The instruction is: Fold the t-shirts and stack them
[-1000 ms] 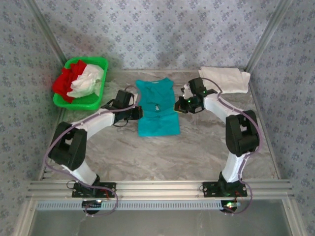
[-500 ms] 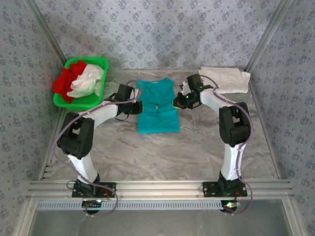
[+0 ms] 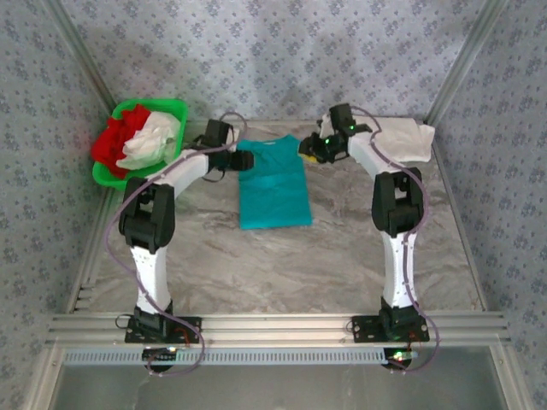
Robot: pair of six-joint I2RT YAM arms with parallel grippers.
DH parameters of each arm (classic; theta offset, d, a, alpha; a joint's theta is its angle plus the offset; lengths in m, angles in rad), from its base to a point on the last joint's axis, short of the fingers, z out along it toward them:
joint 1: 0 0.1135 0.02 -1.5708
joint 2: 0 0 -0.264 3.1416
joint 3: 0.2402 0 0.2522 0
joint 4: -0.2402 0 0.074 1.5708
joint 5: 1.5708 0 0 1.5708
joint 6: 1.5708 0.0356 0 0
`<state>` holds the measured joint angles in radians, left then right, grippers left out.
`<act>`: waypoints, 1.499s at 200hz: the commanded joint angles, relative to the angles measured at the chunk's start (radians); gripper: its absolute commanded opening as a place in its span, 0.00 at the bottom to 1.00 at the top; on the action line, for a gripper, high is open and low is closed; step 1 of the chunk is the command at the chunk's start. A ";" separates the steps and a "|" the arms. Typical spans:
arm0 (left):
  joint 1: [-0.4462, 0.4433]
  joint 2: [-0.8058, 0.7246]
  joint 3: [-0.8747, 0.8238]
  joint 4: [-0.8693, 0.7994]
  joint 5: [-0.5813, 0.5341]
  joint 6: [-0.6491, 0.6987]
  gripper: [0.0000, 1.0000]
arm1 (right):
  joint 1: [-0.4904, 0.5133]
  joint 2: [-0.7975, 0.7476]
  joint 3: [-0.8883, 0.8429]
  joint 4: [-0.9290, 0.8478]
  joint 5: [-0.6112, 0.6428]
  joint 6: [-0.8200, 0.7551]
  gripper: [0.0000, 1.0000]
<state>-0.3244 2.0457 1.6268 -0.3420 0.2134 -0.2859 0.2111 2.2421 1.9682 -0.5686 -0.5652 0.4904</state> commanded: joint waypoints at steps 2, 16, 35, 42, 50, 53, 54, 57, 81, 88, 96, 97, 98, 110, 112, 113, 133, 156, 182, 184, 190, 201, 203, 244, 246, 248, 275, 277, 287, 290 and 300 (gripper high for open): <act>0.008 -0.069 0.101 -0.049 0.004 -0.010 0.58 | -0.040 -0.066 0.080 -0.101 -0.007 0.007 0.33; -0.025 -0.161 0.031 -0.022 -0.014 -0.006 0.58 | -0.031 -0.176 -0.068 -0.010 -0.013 -0.016 0.32; -0.071 -0.287 -0.161 0.054 -0.019 -0.029 0.54 | 0.004 -0.352 -0.395 0.177 -0.017 -0.018 0.31; -0.087 -0.325 -0.240 0.092 -0.023 -0.052 0.51 | 0.020 -0.406 -0.506 0.236 -0.007 -0.012 0.24; -0.103 -0.358 -0.333 0.149 -0.018 -0.079 0.44 | 0.039 -0.454 -0.617 0.303 -0.002 0.000 0.13; -0.111 -0.365 -0.366 0.170 -0.015 -0.088 0.41 | 0.046 -0.467 -0.650 0.324 0.000 0.002 0.09; -0.112 -0.367 -0.375 0.178 -0.014 -0.091 0.41 | 0.049 -0.470 -0.659 0.330 0.000 0.004 0.08; -0.117 -0.370 -0.402 0.194 -0.012 -0.101 0.39 | 0.057 -0.479 -0.685 0.341 0.001 0.009 0.05; -0.143 -0.327 -0.505 0.308 0.018 -0.166 0.19 | 0.117 -0.443 -0.715 0.337 -0.013 -0.011 0.00; -0.146 -0.299 -0.507 0.331 0.036 -0.181 0.19 | 0.129 -0.421 -0.706 0.336 -0.016 -0.010 0.00; -0.152 -0.263 -0.495 0.342 0.051 -0.192 0.19 | 0.132 -0.392 -0.699 0.357 -0.034 0.004 0.00; -0.153 -0.259 -0.493 0.344 0.051 -0.192 0.19 | 0.132 -0.388 -0.698 0.362 -0.035 0.007 0.00; -0.154 -0.254 -0.493 0.345 0.052 -0.193 0.18 | 0.132 -0.385 -0.697 0.365 -0.036 0.009 0.00; -0.166 -0.205 -0.475 0.343 0.041 -0.205 0.18 | 0.135 -0.343 -0.682 0.383 -0.028 0.037 0.00; -0.168 -0.198 -0.473 0.342 0.039 -0.210 0.17 | 0.135 -0.336 -0.679 0.383 -0.025 0.041 0.00; -0.169 -0.195 -0.471 0.342 0.038 -0.212 0.17 | 0.136 -0.332 -0.677 0.381 -0.024 0.042 0.00; -0.193 -0.158 -0.493 0.376 0.028 -0.261 0.16 | 0.148 -0.268 -0.643 0.347 -0.009 0.056 0.00; -0.233 -0.152 -0.543 0.398 -0.021 -0.284 0.16 | 0.168 -0.239 -0.668 0.345 0.002 0.075 0.00; -0.242 -0.125 -0.594 0.428 -0.051 -0.301 0.16 | 0.183 -0.193 -0.703 0.371 -0.014 0.102 0.00; -0.243 -0.124 -0.597 0.428 -0.055 -0.303 0.16 | 0.182 -0.190 -0.705 0.373 -0.013 0.103 0.00; -0.241 -0.117 -0.603 0.428 -0.063 -0.305 0.16 | 0.182 -0.182 -0.710 0.377 -0.015 0.108 0.00; -0.236 -0.116 -0.611 0.428 -0.069 -0.305 0.16 | 0.183 -0.180 -0.718 0.388 -0.018 0.118 0.00; -0.237 -0.117 -0.612 0.427 -0.069 -0.304 0.17 | 0.183 -0.180 -0.719 0.389 -0.018 0.117 0.00; -0.244 -0.215 -0.661 0.374 -0.106 -0.306 0.26 | 0.191 -0.266 -0.813 0.391 0.003 0.126 0.00; -0.243 -0.221 -0.665 0.372 -0.107 -0.305 0.26 | 0.191 -0.271 -0.820 0.395 0.001 0.127 0.00; -0.244 -0.228 -0.669 0.370 -0.107 -0.305 0.26 | 0.190 -0.278 -0.826 0.399 -0.002 0.128 0.00; -0.252 -0.327 -0.719 0.347 -0.108 -0.313 0.26 | 0.198 -0.366 -0.873 0.403 -0.041 0.130 0.00; -0.253 -0.334 -0.723 0.347 -0.107 -0.314 0.26 | 0.200 -0.372 -0.875 0.402 -0.047 0.129 0.00; -0.261 -0.375 -0.742 0.350 -0.102 -0.321 0.27 | 0.213 -0.400 -0.882 0.397 -0.076 0.122 0.00; -0.264 -0.384 -0.747 0.350 -0.099 -0.324 0.27 | 0.218 -0.408 -0.883 0.394 -0.084 0.120 0.00; -0.270 -0.408 -0.767 0.352 -0.087 -0.337 0.27 | 0.231 -0.430 -0.893 0.390 -0.105 0.121 0.00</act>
<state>-0.5747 1.7264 0.8921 0.0345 0.1272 -0.5961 0.4091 1.8938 1.0912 -0.1558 -0.5999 0.6067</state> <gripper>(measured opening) 0.265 0.066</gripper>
